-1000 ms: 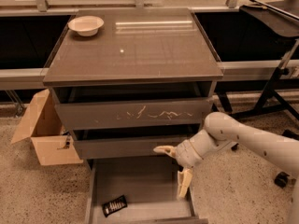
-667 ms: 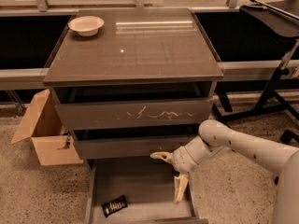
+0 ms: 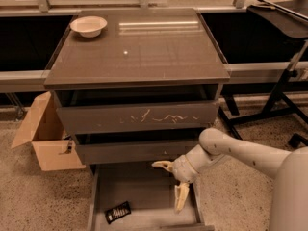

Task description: Pick rxbar chocolate from bottom drawer and place on counter

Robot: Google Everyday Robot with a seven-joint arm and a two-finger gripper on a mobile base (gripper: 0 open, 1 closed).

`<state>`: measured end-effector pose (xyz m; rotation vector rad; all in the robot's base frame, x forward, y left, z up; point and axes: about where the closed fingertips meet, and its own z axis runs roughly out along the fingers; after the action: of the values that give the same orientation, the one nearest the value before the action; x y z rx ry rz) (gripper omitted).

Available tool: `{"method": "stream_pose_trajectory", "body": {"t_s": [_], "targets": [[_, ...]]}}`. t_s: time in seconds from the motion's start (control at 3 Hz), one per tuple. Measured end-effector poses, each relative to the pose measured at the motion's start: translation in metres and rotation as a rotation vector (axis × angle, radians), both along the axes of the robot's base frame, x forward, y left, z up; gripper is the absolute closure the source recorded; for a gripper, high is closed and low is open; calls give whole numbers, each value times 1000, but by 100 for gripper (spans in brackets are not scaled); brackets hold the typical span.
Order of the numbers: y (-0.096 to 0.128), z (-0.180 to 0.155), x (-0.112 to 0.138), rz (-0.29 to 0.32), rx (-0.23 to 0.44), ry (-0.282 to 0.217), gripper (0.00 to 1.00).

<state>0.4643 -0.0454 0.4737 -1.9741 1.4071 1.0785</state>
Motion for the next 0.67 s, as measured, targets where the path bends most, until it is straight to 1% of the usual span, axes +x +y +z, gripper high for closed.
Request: {"method": "stream_pose_trajectory", "body": {"t_s": [0.33, 0.67], "targets": [[14, -35, 5, -17, -64, -4, 0], [49, -108, 33, -86, -113, -13, 0]]}}
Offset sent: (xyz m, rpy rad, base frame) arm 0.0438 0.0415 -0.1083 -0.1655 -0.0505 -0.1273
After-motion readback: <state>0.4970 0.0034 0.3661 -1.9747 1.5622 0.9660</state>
